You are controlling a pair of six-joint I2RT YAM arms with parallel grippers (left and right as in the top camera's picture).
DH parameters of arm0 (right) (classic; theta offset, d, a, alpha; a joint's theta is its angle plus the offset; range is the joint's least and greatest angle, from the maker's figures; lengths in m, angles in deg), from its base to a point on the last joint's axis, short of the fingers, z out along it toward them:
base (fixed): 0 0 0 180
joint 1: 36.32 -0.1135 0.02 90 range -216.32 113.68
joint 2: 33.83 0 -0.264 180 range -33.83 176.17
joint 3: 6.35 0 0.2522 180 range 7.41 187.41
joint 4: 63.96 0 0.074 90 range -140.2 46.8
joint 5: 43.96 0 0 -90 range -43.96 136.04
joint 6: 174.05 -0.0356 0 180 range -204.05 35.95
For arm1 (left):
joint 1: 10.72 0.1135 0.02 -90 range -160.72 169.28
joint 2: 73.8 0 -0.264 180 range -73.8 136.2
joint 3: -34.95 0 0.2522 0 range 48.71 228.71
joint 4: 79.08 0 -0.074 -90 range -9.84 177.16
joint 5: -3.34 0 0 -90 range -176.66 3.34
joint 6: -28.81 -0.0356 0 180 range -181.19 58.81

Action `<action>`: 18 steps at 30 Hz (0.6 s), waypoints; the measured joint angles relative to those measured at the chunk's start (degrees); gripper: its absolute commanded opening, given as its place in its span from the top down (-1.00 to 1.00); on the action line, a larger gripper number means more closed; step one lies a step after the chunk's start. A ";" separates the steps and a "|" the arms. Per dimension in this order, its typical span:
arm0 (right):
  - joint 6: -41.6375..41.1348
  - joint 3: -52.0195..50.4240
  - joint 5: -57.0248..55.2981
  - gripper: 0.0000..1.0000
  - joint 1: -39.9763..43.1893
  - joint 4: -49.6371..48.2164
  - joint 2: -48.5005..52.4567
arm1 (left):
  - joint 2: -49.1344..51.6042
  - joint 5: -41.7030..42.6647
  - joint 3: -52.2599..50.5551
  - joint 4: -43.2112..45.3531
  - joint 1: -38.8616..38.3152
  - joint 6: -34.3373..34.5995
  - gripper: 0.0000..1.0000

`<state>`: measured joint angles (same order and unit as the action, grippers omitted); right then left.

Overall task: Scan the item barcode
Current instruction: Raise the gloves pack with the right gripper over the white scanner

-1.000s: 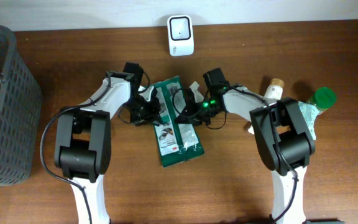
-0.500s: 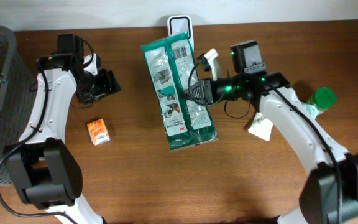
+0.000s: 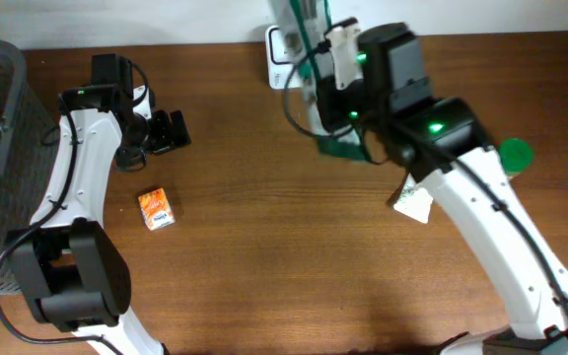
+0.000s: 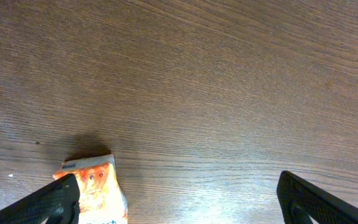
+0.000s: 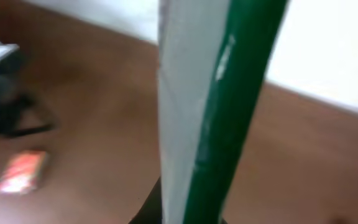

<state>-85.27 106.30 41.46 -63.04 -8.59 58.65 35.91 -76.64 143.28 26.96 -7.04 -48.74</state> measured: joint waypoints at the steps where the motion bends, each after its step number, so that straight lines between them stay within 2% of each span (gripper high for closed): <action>1: 2.01 0.11 -7.85 0.92 -1.16 -3.45 1.57 | 0.00 0.00 0.00 -0.02 0.00 0.00 -0.98; 5: 13.79 0.44 -30.21 0.92 -2.27 -19.21 12.11 | 0.00 -0.07 0.00 0.09 0.00 -0.02 -0.98; 10: 33.03 0.17 -47.43 0.92 -2.75 -38.99 27.39 | 0.00 -0.07 0.00 0.15 0.00 -0.02 -0.99; 14: 40.44 0.20 -51.98 0.92 -2.97 -45.03 33.64 | 0.00 -0.07 0.00 0.02 0.00 -0.02 -0.98; 18: 51.74 0.07 -54.34 0.92 -3.08 -61.57 42.51 | 0.00 -0.24 0.00 0.07 0.00 -0.02 -0.99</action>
<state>-33.53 106.36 -12.88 -66.12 -70.16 101.17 35.91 -76.88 143.28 27.02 -7.04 -48.76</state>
